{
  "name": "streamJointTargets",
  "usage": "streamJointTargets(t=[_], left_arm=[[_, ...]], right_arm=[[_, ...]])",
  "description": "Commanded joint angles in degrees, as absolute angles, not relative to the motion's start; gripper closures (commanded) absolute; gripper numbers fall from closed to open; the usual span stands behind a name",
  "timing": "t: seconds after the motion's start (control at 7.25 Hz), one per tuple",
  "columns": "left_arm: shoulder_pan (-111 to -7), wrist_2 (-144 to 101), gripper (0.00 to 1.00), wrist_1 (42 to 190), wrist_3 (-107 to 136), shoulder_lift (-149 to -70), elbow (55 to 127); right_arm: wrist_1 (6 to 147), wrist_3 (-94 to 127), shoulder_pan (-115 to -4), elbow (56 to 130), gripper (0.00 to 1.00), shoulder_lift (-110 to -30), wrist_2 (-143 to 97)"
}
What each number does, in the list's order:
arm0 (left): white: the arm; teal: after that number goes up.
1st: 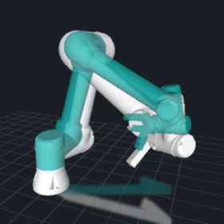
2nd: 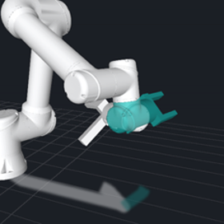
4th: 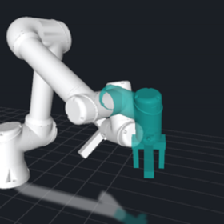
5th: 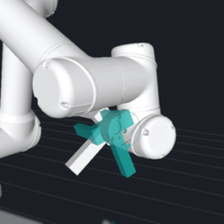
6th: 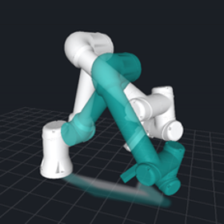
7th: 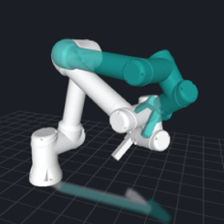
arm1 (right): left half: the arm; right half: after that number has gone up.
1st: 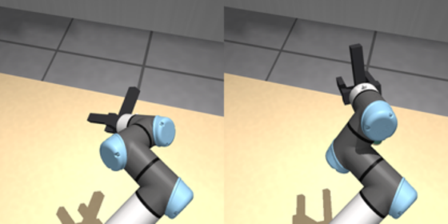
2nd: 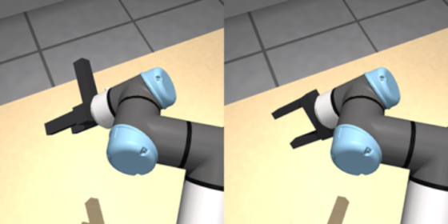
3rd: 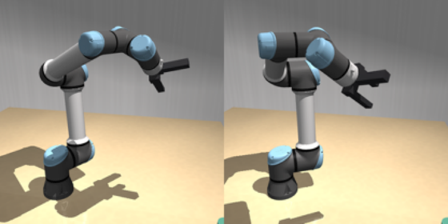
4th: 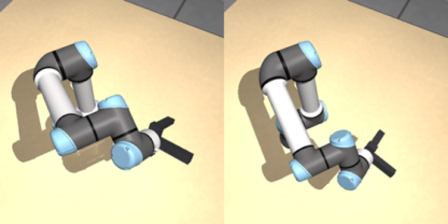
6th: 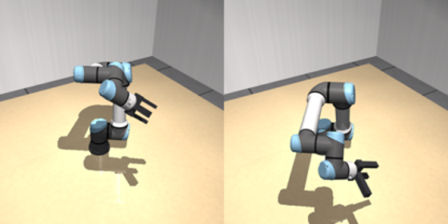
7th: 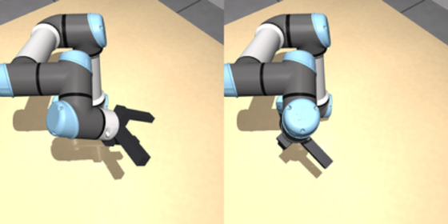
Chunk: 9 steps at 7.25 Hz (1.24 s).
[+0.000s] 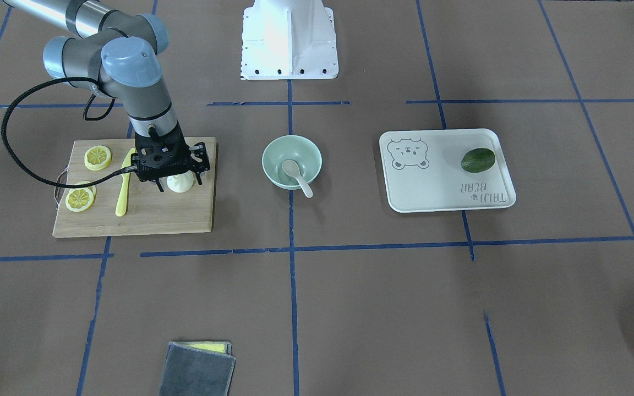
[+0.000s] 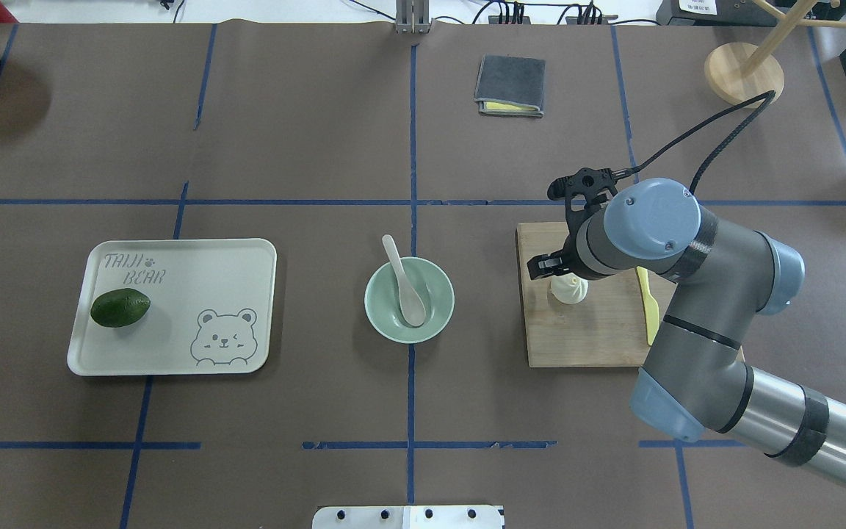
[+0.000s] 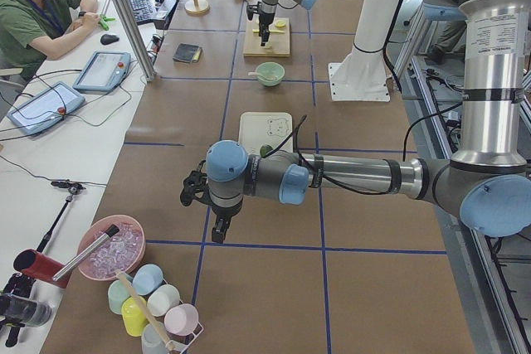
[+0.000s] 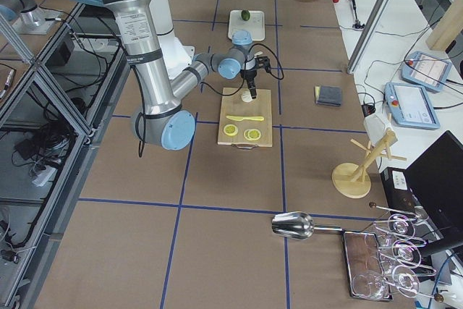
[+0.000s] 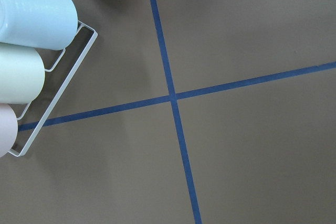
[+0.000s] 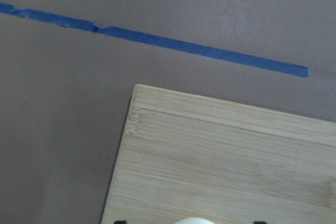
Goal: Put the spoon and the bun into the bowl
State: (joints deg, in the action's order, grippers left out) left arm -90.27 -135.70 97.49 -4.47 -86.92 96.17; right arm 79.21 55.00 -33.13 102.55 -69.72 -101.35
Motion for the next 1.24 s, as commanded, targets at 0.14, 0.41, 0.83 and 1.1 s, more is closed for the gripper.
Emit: streamJointTargets(t=[0.14,0.41,0.83,1.1], left_arm=[[-90.3,-135.7,0.00,97.6,-4.5,-86.9,96.2],[-90.3,-135.7,0.00,97.6,-4.5,-86.9,96.2],[-90.3,-135.7,0.00,97.6,-4.5,-86.9,96.2],[-90.3,-135.8,0.00,97.6,-4.5,-86.9,96.3]], right_arm=[[80.3,55.0,-33.0,102.7,0.77,-70.1,-101.4],[81.7,55.1,-33.0,103.7,1.00,-70.1,-101.3],[82.2,55.9,-32.8,106.5,1.00,-69.4,-101.3],[89.4,62.5,-31.1,106.3,1.00,-61.3,-100.9]])
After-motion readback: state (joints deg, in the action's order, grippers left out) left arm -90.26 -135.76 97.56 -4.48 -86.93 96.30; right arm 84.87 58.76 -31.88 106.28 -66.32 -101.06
